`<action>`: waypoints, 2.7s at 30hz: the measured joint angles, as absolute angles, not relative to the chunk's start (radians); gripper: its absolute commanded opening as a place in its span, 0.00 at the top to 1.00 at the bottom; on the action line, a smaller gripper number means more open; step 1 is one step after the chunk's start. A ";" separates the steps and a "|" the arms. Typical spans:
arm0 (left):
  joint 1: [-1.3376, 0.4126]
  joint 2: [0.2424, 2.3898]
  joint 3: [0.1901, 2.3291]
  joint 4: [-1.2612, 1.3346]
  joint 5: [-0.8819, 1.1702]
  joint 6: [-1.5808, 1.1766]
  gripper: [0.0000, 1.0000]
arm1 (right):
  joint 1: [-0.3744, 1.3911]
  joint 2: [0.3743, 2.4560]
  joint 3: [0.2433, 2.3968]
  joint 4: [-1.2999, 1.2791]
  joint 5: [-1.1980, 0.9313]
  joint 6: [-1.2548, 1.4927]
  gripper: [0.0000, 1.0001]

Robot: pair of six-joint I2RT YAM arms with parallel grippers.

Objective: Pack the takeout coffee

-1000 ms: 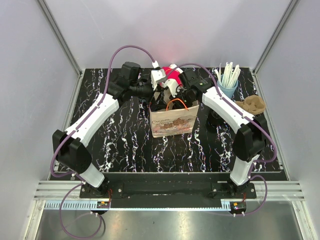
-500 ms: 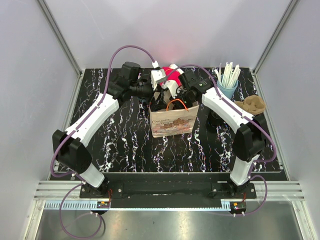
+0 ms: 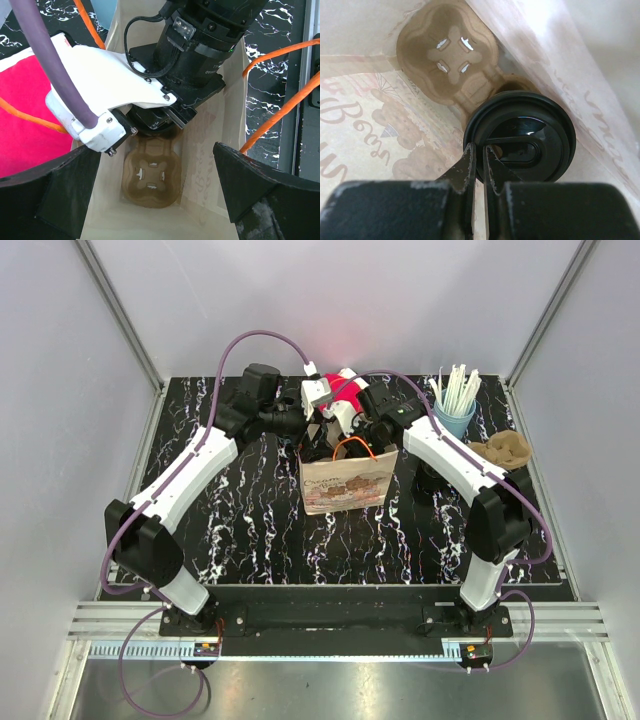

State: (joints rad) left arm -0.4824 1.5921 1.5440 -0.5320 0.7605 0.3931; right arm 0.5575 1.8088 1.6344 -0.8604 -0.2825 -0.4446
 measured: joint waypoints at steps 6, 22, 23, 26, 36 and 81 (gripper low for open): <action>-0.482 1.592 1.544 -0.532 0.760 0.393 0.01 | 0.558 1.810 1.632 -0.857 -0.282 -0.445 1.00; -0.482 1.592 1.544 -0.539 0.760 0.393 0.01 | 0.558 1.812 1.618 -0.834 -0.282 -0.445 1.00; -0.482 1.592 1.544 -0.540 0.760 0.393 0.01 | 0.558 1.812 1.617 -0.832 -0.282 -0.445 1.00; -0.482 1.592 1.544 -0.541 0.760 0.393 0.01 | 0.558 1.812 1.614 -0.826 -0.282 -0.445 1.00; -0.481 1.592 1.544 -0.542 0.760 0.393 0.01 | 0.558 1.816 1.608 -0.807 -0.282 -0.446 1.00; -0.471 1.592 1.544 -0.544 0.760 0.393 0.01 | 0.557 1.840 1.578 -0.700 -0.290 -0.448 1.00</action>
State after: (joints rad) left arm -0.4709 1.5921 1.5440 -0.5438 0.7605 0.3931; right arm 0.5571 1.8404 1.5776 -0.7002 -0.2901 -0.4484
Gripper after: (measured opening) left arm 0.985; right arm 0.095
